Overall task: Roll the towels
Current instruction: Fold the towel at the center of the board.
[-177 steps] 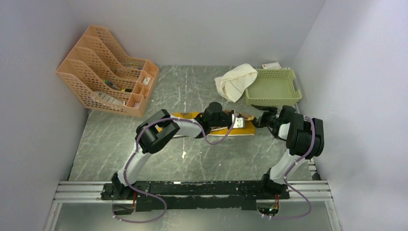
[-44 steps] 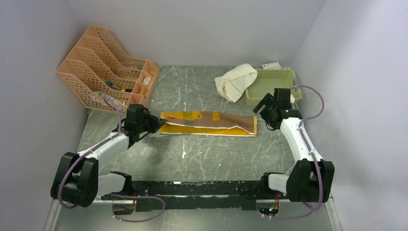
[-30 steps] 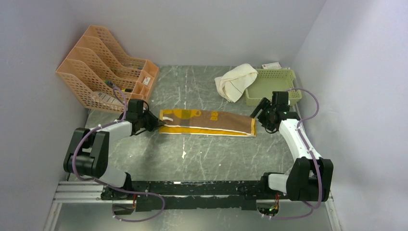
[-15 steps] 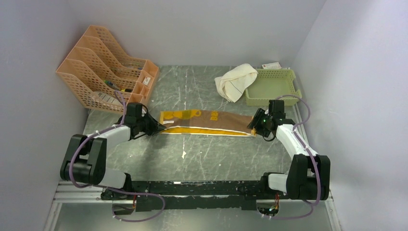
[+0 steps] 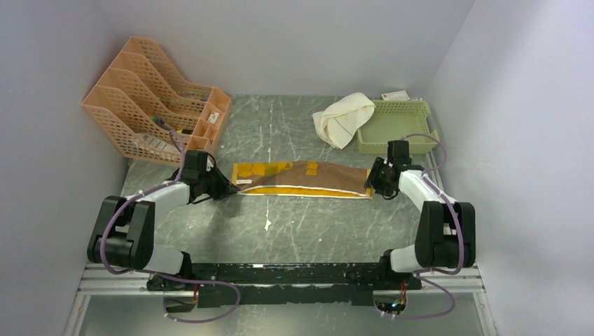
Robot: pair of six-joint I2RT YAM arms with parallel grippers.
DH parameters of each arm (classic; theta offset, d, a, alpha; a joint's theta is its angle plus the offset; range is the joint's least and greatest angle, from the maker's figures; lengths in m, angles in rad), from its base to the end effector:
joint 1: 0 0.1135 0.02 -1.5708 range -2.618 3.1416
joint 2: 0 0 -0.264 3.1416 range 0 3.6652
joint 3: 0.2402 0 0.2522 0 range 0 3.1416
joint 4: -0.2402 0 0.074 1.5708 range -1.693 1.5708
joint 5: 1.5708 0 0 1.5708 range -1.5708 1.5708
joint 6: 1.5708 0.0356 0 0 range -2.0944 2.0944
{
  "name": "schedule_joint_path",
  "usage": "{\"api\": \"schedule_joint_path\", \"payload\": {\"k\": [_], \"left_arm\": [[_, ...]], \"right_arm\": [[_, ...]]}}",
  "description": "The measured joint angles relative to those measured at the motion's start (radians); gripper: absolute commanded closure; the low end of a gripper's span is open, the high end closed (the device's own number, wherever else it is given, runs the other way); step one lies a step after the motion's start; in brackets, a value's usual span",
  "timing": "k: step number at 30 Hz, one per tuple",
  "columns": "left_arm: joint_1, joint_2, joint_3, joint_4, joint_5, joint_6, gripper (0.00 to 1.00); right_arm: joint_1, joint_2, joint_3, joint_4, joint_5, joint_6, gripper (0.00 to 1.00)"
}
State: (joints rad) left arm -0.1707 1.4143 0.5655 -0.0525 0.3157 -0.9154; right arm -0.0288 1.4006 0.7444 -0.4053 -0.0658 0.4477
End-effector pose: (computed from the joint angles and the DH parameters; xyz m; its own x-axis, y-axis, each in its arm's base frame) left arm 0.2471 -0.0538 0.1455 -0.7495 -0.6355 -0.1852 -0.3985 0.6566 -0.6404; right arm 0.2593 -0.0051 0.1761 -0.7881 0.4549 -0.4147 0.3748 0.8891 0.2628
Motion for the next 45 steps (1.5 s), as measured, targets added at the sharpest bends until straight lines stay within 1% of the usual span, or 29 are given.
{"api": "schedule_joint_path", "payload": {"k": [4,11,14,18,19,22,26,32,38,42,44,45], "left_arm": [[0.000,0.010,0.016,-0.010,-0.003,0.015,0.93],[0.000,0.011,0.019,-0.012,-0.008,0.023,0.93],[0.000,0.013,0.019,-0.012,-0.008,0.023,0.93],[0.000,0.018,0.021,-0.013,-0.008,0.026,0.93],[0.000,0.018,0.021,-0.013,-0.008,0.027,0.93],[0.000,0.018,0.021,-0.014,-0.009,0.030,0.93],[0.000,0.018,0.021,-0.021,-0.010,0.035,0.93],[0.000,0.020,0.028,-0.032,-0.014,0.045,0.93],[0.001,0.020,0.032,-0.047,-0.016,0.052,0.93],[0.002,0.021,0.032,-0.049,-0.016,0.056,0.93],[0.003,0.025,0.032,-0.049,-0.017,0.060,0.93],[0.004,0.029,0.032,-0.049,-0.017,0.060,0.91]], "right_arm": [[0.000,0.025,0.013,0.005,0.006,-0.019,0.61],[0.020,0.052,0.013,0.016,-0.013,-0.034,0.63],[0.034,0.055,0.010,0.020,-0.021,-0.040,0.69],[0.042,0.057,0.001,0.032,-0.024,-0.042,0.80],[0.042,0.060,0.000,0.035,-0.024,-0.043,0.84],[0.042,0.077,0.000,0.042,-0.024,-0.045,1.00],[0.042,0.091,0.000,0.041,-0.023,-0.046,1.00],[0.035,0.068,0.000,0.024,0.013,-0.042,1.00],[-0.043,0.049,0.007,0.003,0.001,-0.039,1.00],[-0.050,0.050,0.007,-0.006,-0.021,-0.038,1.00],[-0.051,0.054,0.007,-0.006,-0.025,-0.039,0.97],[-0.051,0.056,0.007,-0.006,-0.026,-0.039,0.94]]}}
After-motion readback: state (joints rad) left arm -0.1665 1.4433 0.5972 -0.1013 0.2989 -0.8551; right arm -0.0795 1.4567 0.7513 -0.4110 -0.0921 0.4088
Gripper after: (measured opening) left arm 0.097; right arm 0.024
